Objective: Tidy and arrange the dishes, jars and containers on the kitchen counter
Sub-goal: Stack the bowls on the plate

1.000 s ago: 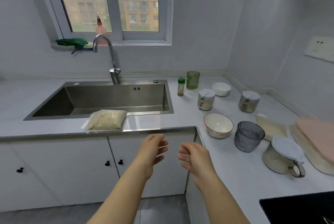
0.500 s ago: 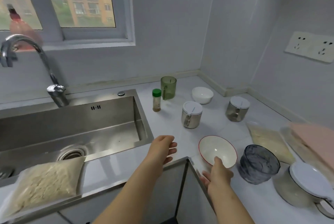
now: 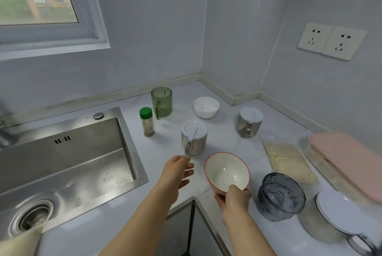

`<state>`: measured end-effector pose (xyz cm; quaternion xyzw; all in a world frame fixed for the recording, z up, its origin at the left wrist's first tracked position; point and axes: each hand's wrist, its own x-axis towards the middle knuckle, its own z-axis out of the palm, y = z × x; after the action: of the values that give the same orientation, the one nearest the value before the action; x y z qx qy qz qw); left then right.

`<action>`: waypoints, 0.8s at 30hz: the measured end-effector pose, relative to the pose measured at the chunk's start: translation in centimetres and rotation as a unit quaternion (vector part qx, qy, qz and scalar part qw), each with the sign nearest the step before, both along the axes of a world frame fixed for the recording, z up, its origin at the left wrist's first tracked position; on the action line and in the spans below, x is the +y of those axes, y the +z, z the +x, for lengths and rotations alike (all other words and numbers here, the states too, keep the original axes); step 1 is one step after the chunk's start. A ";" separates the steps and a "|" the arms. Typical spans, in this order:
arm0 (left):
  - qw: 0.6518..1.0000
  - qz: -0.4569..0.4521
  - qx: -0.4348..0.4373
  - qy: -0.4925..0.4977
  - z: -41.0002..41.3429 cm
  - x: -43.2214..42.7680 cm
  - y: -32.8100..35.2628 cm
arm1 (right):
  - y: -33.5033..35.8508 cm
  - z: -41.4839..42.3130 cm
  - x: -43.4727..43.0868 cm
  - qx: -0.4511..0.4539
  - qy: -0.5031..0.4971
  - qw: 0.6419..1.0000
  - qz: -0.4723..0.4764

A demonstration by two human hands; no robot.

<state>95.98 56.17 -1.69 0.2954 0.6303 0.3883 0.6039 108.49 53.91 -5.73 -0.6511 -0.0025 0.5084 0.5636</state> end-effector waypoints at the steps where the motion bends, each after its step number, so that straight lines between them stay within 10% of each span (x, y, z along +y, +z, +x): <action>1: 1.000 0.003 0.004 0.001 0.5 0.5 0.2 | -0.1 0.4 0.6 0.009 0.001 1.000 0.003; 12: 0.981 0.145 0.106 0.068 1.3 4.1 2.9 | -0.9 3.2 5.4 0.016 -0.004 1.000 -0.012; 24: 0.824 0.190 0.508 -0.166 3.1 10.9 -0.9 | -1.5 3.2 8.6 -0.004 -0.057 0.996 -0.075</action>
<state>99.03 67.02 -2.57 0.6596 0.7032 0.1896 0.1859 111.66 62.54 -7.19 -0.6925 0.0703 0.4717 0.5412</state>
